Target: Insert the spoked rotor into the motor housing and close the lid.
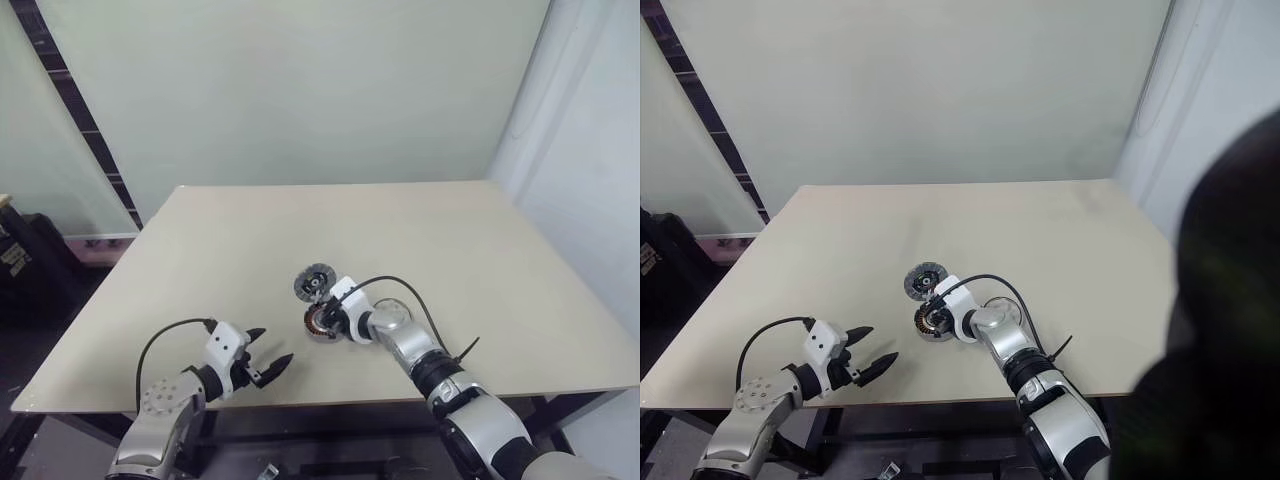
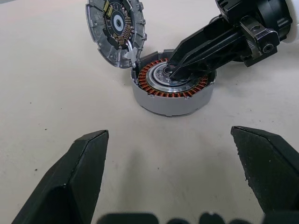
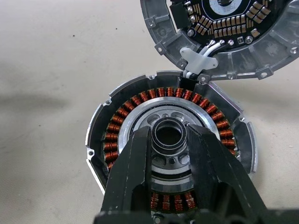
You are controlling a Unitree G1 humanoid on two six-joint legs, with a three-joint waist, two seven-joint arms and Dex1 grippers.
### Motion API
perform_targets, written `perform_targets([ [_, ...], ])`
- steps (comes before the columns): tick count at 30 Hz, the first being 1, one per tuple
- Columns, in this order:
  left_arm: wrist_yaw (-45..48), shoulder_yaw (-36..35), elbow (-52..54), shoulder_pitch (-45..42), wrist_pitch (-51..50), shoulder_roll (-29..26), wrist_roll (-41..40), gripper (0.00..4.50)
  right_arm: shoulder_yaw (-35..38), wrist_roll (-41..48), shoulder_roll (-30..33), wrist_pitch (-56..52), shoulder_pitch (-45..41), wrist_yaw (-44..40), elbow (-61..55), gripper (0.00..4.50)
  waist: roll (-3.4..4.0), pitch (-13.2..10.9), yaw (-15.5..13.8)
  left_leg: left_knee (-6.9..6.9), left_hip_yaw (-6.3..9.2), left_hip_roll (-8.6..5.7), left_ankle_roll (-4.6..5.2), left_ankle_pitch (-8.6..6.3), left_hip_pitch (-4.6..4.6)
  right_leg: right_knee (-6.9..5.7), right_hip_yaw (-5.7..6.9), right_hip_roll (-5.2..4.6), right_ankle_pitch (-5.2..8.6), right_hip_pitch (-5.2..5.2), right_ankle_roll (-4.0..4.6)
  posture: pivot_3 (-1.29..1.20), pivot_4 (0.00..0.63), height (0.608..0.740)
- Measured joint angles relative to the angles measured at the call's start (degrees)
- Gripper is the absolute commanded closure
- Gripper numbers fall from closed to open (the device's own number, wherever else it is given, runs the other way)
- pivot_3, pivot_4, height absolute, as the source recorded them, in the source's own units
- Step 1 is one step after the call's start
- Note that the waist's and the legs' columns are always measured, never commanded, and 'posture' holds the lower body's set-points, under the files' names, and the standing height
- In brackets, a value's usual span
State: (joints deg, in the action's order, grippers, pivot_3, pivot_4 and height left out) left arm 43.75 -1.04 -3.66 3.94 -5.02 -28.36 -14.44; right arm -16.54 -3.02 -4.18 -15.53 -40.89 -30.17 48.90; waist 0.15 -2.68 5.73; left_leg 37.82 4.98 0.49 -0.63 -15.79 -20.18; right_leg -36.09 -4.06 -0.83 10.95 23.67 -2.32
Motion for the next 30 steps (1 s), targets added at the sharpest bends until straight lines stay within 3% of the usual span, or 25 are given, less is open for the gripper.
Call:
perform_targets([
  [18, 0.0, 0.0, 0.0, 0.0, 0.0, 0.0, 0.0, 0.0, 0.0, -0.5, 0.1, 0.0, -0.1, -0.1, 0.0, 3.7, 0.0, 0.0, 0.0, 0.0, 0.0, 0.0, 0.0, 0.0, 0.04, -0.02, 0.0, 0.0, 0.0, -0.02, 0.0, 0.0, 0.0, 0.74],
  [28, 0.0, 0.0, 0.0, 0.0, 0.0, 0.0, 0.0, 0.0, 0.1, -0.4, 0.1, -0.4, -0.1, -1.2, -0.2, 0.24, 0.0, 0.0, 0.0, 0.01, -0.01, 0.0, 0.0, 0.0, 0.14, -0.01, -0.01, 0.0, 0.01, -0.11, 0.0, 0.0, 0.0, 0.74],
  [30, 0.0, 0.0, 0.0, -0.1, 0.0, 0.0, 0.0, 0.0, 0.6, -0.2, 0.0, -0.6, -0.1, -1.3, -0.3, 0.04, 0.0, 0.0, 0.0, -0.01, -0.01, 0.0, 0.0, 0.0, 0.15, -0.02, -0.01, 0.0, 0.01, -0.1, 0.01, 0.0, 0.0, 0.74],
])
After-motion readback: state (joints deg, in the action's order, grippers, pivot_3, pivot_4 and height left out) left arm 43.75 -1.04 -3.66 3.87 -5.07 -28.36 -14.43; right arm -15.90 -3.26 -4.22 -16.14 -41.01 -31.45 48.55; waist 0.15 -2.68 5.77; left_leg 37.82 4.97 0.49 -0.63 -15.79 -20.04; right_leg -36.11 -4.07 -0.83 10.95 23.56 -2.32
